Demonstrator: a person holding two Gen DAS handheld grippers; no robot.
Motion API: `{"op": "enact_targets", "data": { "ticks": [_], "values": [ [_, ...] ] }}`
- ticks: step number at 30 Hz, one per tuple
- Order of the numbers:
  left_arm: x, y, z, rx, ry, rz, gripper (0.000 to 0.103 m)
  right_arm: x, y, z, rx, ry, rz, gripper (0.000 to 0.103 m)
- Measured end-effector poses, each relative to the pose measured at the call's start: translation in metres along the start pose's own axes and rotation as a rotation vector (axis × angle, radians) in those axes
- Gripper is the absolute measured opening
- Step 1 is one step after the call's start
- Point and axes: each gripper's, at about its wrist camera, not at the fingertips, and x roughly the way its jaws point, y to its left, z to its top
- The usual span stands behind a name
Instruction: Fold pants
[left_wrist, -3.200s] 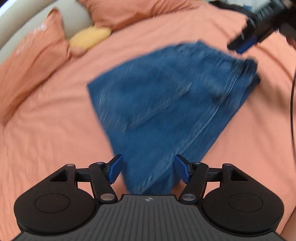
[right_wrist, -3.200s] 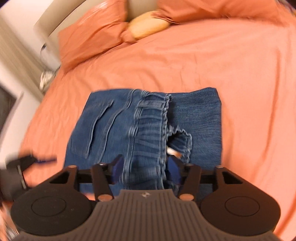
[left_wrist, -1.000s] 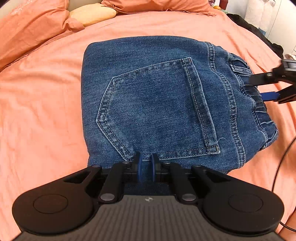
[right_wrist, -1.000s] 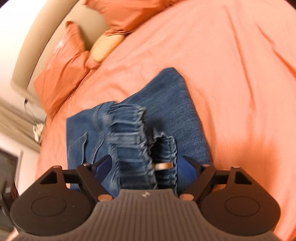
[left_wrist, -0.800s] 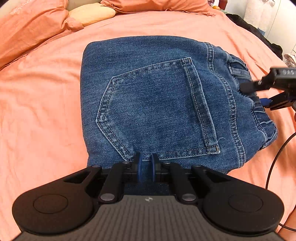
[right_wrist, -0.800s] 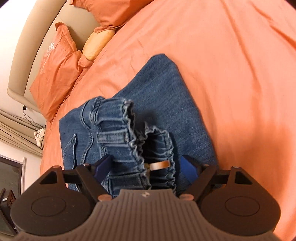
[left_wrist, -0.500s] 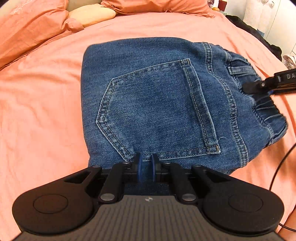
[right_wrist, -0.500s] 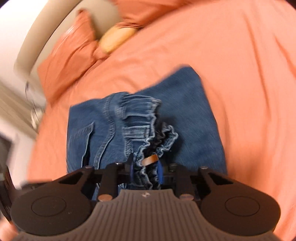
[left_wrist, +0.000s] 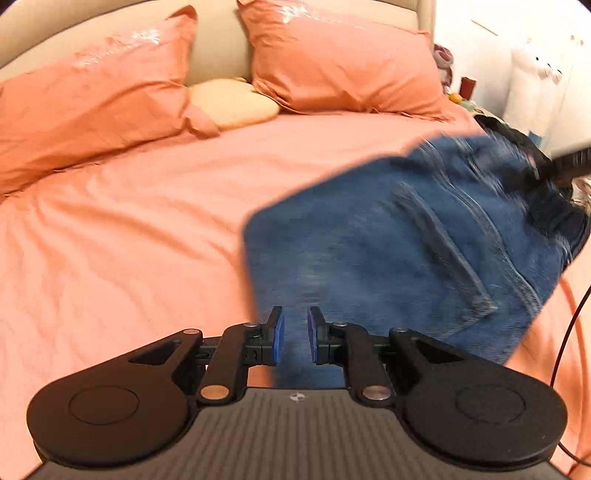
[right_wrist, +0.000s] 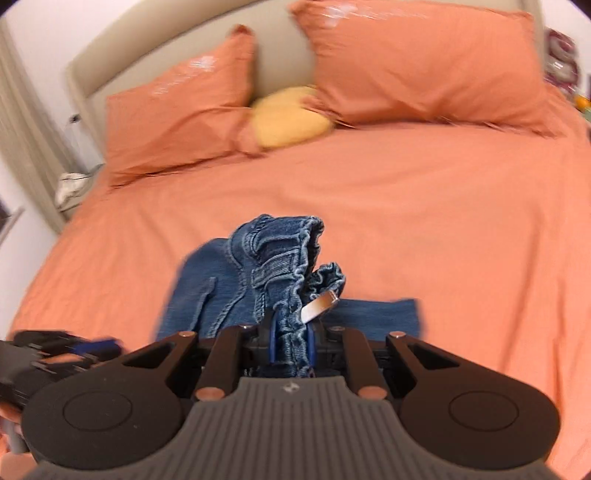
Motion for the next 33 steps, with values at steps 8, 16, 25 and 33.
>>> {"op": "enact_targets", "data": {
  "ticks": [8,16,25,33],
  "values": [
    [0.035,0.016,0.014,-0.028,0.029,-0.008,0.017,0.051,-0.083,-0.052,0.178,0.139,-0.093,0.010],
    [0.068,0.006,0.050,0.022,0.015,-0.039,0.017,0.066,-0.083,-0.046,0.104,0.166,-0.149,0.030],
    [0.117,-0.007,0.065,0.082,0.065,-0.013,0.017,0.068,-0.028,-0.008,-0.121,0.039,-0.153,0.019],
    [0.164,0.009,0.032,0.109,0.190,0.056,0.011,0.131,-0.064,-0.025,0.021,0.109,-0.169,0.010]
  ]
}}
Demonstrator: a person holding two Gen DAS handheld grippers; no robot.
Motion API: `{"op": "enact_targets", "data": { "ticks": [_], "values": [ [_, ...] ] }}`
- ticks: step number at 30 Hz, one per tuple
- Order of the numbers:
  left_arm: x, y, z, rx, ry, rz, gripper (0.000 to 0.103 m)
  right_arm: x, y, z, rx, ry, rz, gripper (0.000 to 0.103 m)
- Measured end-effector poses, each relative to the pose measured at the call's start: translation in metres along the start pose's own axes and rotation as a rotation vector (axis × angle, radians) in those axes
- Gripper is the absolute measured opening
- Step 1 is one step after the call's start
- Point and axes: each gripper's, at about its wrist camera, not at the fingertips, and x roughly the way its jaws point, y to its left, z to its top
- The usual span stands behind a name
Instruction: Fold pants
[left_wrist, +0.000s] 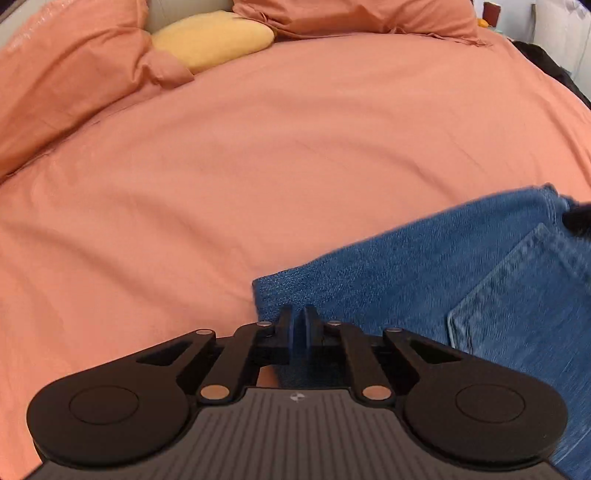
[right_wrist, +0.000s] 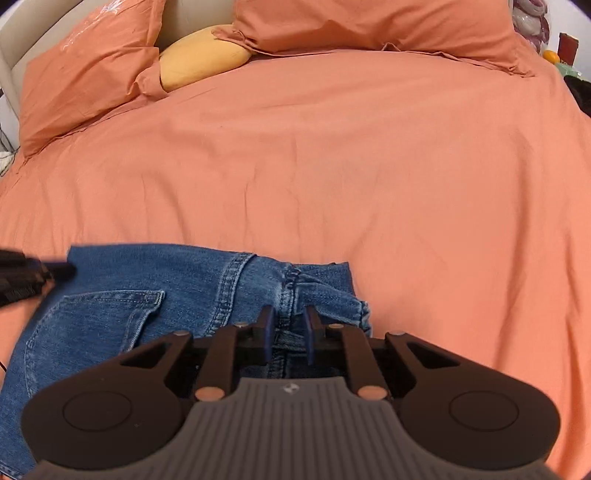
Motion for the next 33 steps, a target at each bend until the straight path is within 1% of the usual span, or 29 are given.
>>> {"op": "enact_targets", "data": {
  "ticks": [3,6,7,8,10,13,16,18,19,21,22,23,24,25,26,27,29,31,32,33],
  "values": [
    [-0.006,-0.003,0.000,0.013,-0.004,0.021,0.011,-0.002,0.006,-0.004,-0.036,-0.006,-0.028,0.010],
    [-0.023,-0.002,0.000,-0.007,-0.007,0.057,0.011,-0.014,0.012,-0.003,-0.043,-0.007,-0.048,0.010],
    [-0.034,-0.001,-0.002,-0.008,-0.021,0.066,0.011,-0.024,0.015,-0.004,-0.044,-0.020,-0.045,0.012],
    [-0.046,-0.001,-0.006,-0.006,-0.044,0.068,0.011,-0.038,0.017,-0.008,-0.051,-0.046,-0.037,0.017],
    [-0.073,-0.005,-0.017,-0.007,-0.089,0.036,0.011,-0.064,0.025,-0.021,-0.075,-0.093,-0.031,0.024],
    [-0.109,-0.020,-0.038,-0.013,-0.146,-0.038,0.011,-0.092,0.042,-0.050,-0.128,-0.123,-0.018,0.023],
    [-0.129,-0.041,-0.060,0.000,-0.163,-0.094,0.011,-0.108,0.051,-0.084,-0.183,-0.157,-0.056,0.023],
    [-0.135,-0.053,-0.081,0.008,-0.158,-0.125,0.011,-0.110,0.050,-0.103,-0.177,-0.154,-0.067,0.024],
    [-0.133,-0.057,-0.089,0.013,-0.137,-0.136,0.011,-0.107,0.045,-0.114,-0.158,-0.142,-0.066,0.025],
    [-0.118,-0.060,-0.106,0.001,-0.078,-0.119,0.011,-0.097,0.039,-0.130,-0.140,-0.132,-0.086,0.024],
    [-0.111,-0.060,-0.113,0.005,-0.055,-0.107,0.011,-0.092,0.034,-0.135,-0.111,-0.126,-0.078,0.024],
    [-0.103,-0.059,-0.118,0.019,-0.033,-0.083,0.011,-0.087,0.026,-0.138,-0.057,-0.122,-0.052,0.024],
    [-0.096,-0.056,-0.123,0.006,-0.008,-0.071,0.011,-0.085,0.018,-0.141,-0.005,-0.123,-0.029,0.024],
    [-0.094,-0.050,-0.125,-0.031,0.005,-0.077,0.011,-0.083,0.013,-0.142,0.028,-0.126,-0.012,0.024],
    [-0.095,-0.045,-0.127,-0.061,0.010,-0.076,0.011,-0.084,0.011,-0.143,0.041,-0.128,-0.003,0.024],
    [-0.098,-0.043,-0.127,-0.079,0.019,-0.055,0.011,-0.085,0.010,-0.144,0.048,-0.129,-0.003,0.024],
    [-0.110,-0.043,-0.132,-0.074,0.020,0.004,0.012,-0.088,0.014,-0.143,0.043,-0.131,-0.027,0.024],
    [-0.128,-0.044,-0.139,-0.090,-0.005,0.044,0.013,-0.096,0.023,-0.144,0.022,-0.153,-0.060,0.025],
    [-0.138,-0.044,-0.144,-0.109,-0.027,0.039,0.018,-0.100,0.028,-0.146,0.012,-0.174,-0.075,0.027],
    [-0.148,-0.045,-0.149,-0.130,-0.057,0.025,0.029,-0.106,0.032,-0.149,0.010,-0.201,-0.087,0.029]
  ]
}}
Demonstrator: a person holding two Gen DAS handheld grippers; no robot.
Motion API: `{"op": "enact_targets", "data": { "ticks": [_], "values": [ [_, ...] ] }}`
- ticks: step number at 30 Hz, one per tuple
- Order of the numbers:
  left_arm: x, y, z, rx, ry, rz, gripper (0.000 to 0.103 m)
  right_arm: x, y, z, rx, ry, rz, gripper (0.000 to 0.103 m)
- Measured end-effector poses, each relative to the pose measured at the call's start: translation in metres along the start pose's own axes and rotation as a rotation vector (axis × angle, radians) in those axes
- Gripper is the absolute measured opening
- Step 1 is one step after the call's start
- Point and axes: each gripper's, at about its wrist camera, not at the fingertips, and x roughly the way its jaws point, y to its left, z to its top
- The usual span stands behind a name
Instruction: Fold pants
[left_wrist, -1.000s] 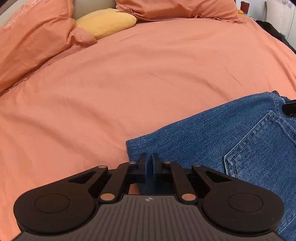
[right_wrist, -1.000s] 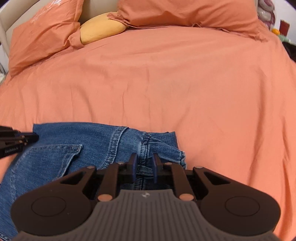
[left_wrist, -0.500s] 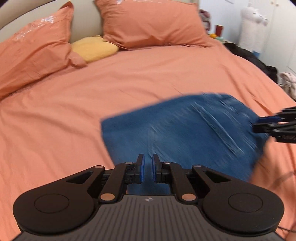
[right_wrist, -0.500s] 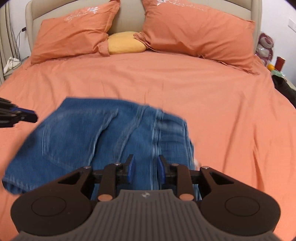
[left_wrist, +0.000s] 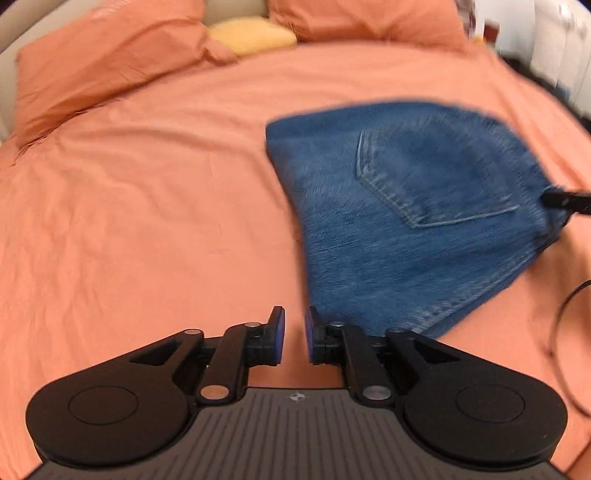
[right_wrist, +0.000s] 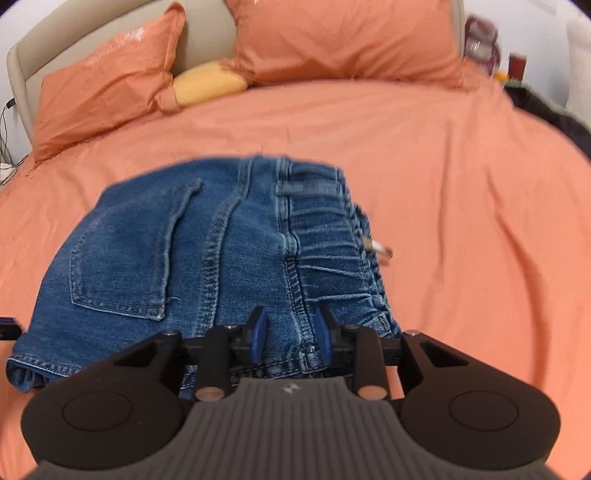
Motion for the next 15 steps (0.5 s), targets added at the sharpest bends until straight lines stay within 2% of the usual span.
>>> {"op": "enact_targets", "data": {
  "ticks": [1,2,3,5,7,10,11,14,15],
  "values": [
    [-0.010,-0.002,-0.005,-0.025,-0.030,-0.023,0.036,-0.007,0.003,-0.003,0.006,-0.032,-0.006,0.033],
    [-0.018,-0.004,-0.010,-0.049,-0.055,-0.041,0.052,-0.014,0.006,-0.006,0.023,-0.065,-0.008,0.035],
    [-0.025,-0.010,-0.016,-0.058,-0.074,-0.051,0.064,-0.020,0.008,-0.009,0.049,-0.090,0.003,0.035],
    [-0.028,-0.023,-0.025,-0.061,-0.096,-0.051,0.069,-0.025,0.010,-0.019,0.117,-0.122,0.034,0.035],
    [-0.023,-0.035,-0.034,-0.054,-0.066,-0.035,0.069,-0.021,0.013,-0.028,0.161,-0.137,0.040,0.035],
    [-0.012,-0.045,-0.043,-0.059,-0.037,-0.005,0.063,-0.011,0.014,-0.039,0.190,-0.148,0.031,0.036],
    [-0.008,-0.044,-0.043,-0.085,-0.042,0.025,0.063,-0.008,0.014,-0.040,0.190,-0.149,0.032,0.037],
    [0.002,-0.036,-0.039,-0.204,-0.052,0.016,0.063,-0.004,0.011,-0.036,0.199,-0.166,0.067,0.044],
    [0.008,-0.037,-0.039,-0.218,-0.041,0.025,0.059,-0.002,0.009,-0.035,0.206,-0.173,0.083,0.045]
  ]
}}
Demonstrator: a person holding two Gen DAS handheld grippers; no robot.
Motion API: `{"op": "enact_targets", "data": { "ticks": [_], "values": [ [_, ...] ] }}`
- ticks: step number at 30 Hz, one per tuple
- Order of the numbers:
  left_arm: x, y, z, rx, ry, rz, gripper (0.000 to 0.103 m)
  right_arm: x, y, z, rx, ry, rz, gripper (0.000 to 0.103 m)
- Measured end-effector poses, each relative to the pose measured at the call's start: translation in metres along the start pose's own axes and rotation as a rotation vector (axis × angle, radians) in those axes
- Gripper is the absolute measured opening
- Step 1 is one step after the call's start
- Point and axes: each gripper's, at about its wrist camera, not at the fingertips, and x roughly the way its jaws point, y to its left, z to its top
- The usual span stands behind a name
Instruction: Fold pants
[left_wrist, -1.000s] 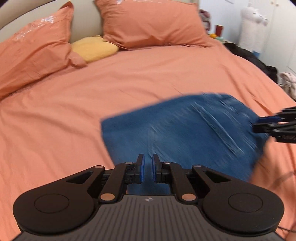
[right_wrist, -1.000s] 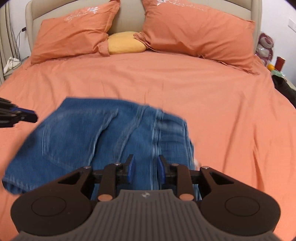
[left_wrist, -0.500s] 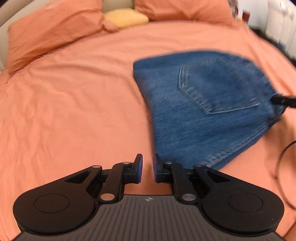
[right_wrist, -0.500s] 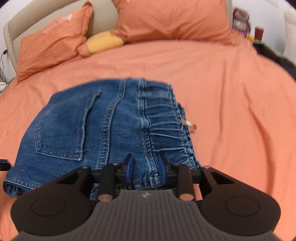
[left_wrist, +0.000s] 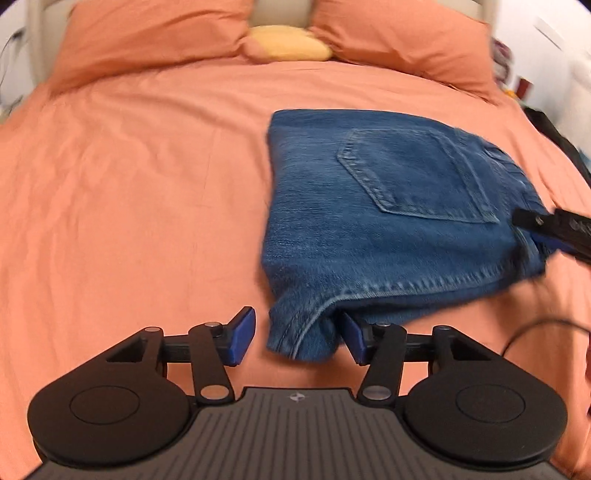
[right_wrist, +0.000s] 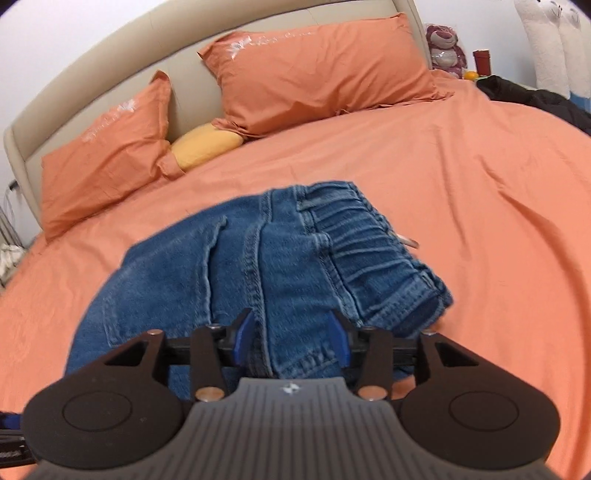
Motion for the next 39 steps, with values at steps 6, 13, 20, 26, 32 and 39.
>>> {"op": "enact_targets", "data": {
  "ticks": [6,13,20,26,32,39],
  "values": [
    [0.015,-0.004,0.013,-0.063,0.010,0.038,0.030,0.014,-0.003,-0.002,-0.052,-0.022,0.049,0.051],
    [0.002,0.005,0.006,0.128,0.085,0.047,0.028,0.018,-0.014,0.002,-0.035,0.019,0.067,0.035],
    [-0.002,0.030,-0.016,-0.012,0.129,-0.001,0.018,0.019,-0.032,0.003,0.044,0.046,0.093,0.021],
    [-0.008,0.056,-0.030,-0.042,0.183,0.140,0.000,0.017,-0.029,0.003,0.022,0.044,0.073,0.021],
    [-0.036,0.057,-0.006,-0.061,0.084,0.075,0.008,0.006,-0.035,0.005,0.075,0.025,0.119,0.031],
    [-0.033,0.043,0.036,-0.079,-0.025,-0.023,0.064,-0.029,-0.064,0.005,0.198,-0.126,0.042,0.064]
  ]
}}
